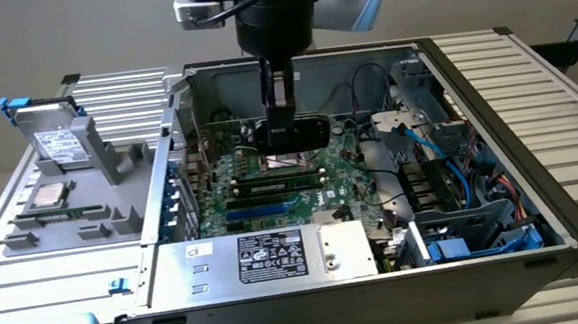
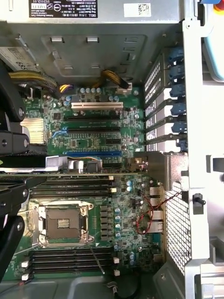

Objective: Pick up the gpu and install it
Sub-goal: 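Insert the gpu into the slot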

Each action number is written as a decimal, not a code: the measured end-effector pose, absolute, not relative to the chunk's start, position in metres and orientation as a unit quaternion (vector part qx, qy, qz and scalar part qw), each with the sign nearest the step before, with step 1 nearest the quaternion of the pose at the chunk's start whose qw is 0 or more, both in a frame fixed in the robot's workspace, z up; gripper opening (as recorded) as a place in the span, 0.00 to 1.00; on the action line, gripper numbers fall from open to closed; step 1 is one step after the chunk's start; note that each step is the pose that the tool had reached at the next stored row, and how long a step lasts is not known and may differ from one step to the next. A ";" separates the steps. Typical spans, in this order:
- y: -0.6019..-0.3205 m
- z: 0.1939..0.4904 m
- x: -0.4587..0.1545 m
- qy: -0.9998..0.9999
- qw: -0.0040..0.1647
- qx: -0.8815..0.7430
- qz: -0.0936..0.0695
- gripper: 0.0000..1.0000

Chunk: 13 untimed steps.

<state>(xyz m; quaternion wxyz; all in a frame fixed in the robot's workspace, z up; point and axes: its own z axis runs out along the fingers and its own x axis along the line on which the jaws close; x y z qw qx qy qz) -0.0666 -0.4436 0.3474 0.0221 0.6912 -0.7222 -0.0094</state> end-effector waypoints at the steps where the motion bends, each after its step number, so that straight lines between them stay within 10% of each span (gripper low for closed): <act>1: -0.445 0.346 -0.067 -0.722 0.022 0.691 -0.009 0.28; 13: -0.451 0.332 -0.072 -0.722 0.025 0.691 -0.007 0.28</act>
